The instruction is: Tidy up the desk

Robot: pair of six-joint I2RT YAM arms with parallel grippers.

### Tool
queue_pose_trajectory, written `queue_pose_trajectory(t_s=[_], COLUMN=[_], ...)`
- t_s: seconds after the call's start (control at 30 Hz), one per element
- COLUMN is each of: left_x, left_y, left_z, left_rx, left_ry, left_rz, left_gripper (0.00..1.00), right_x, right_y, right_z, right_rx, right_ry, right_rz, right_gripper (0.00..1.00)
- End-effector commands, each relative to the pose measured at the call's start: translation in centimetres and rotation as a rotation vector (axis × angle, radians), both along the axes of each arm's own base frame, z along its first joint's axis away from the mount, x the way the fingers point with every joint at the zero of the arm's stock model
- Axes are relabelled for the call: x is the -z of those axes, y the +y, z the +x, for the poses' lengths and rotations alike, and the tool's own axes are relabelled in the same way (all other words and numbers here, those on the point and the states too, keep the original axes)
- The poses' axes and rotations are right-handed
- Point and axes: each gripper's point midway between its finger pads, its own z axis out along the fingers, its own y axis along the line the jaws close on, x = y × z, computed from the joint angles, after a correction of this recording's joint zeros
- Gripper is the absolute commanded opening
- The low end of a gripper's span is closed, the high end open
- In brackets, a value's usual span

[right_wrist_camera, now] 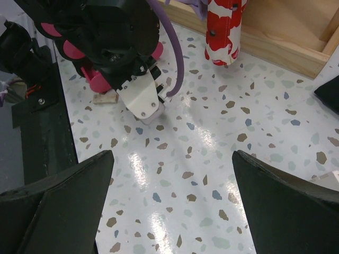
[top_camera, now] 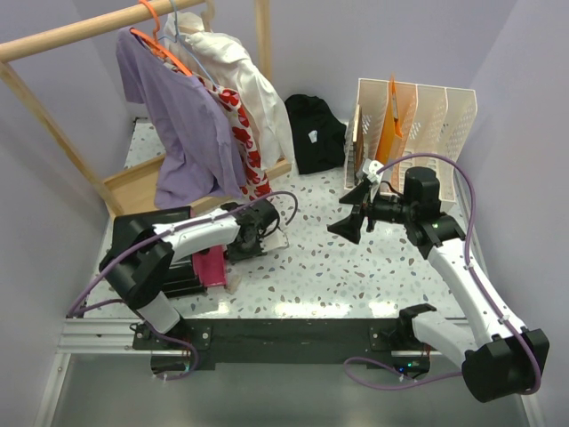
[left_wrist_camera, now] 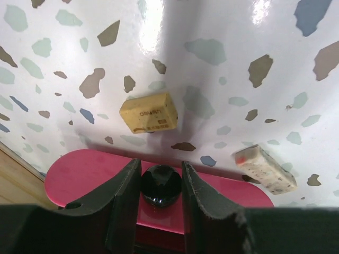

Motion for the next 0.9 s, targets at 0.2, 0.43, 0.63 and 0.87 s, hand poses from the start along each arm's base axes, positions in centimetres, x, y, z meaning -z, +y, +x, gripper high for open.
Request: queue_pose_trajectory(t_s=[0.2,0.43,0.63,0.87], left_x=[-3.2,-6.0,-8.5,-13.4], left_y=[-4.5,-5.4,-5.4,-6.3], left_z=[0.6,2.2,2.7,2.6], left_rx=[-0.008,-0.052,-0.085,-0.178], left_ry=[-0.08,-0.187,-0.259,-0.351], left_rz=[-0.217,-0.283,-0.339,-0.522], left_gripper=[0.3,0.5,0.6,0.6], right_x=[-0.8,-0.4,-0.1,0.8], right_y=[0.0,0.0,-0.1,0.2], right_z=[-0.1,0.0,0.2,-0.6], right_rx=[-0.016,-0.012,-0.007,-0.081], right_ry=[-0.022,-0.016,-0.014,-0.002], right_rz=[0.012,0.006,-0.002,-0.017], right_gripper=[0.99,0.99,0.99,0.99])
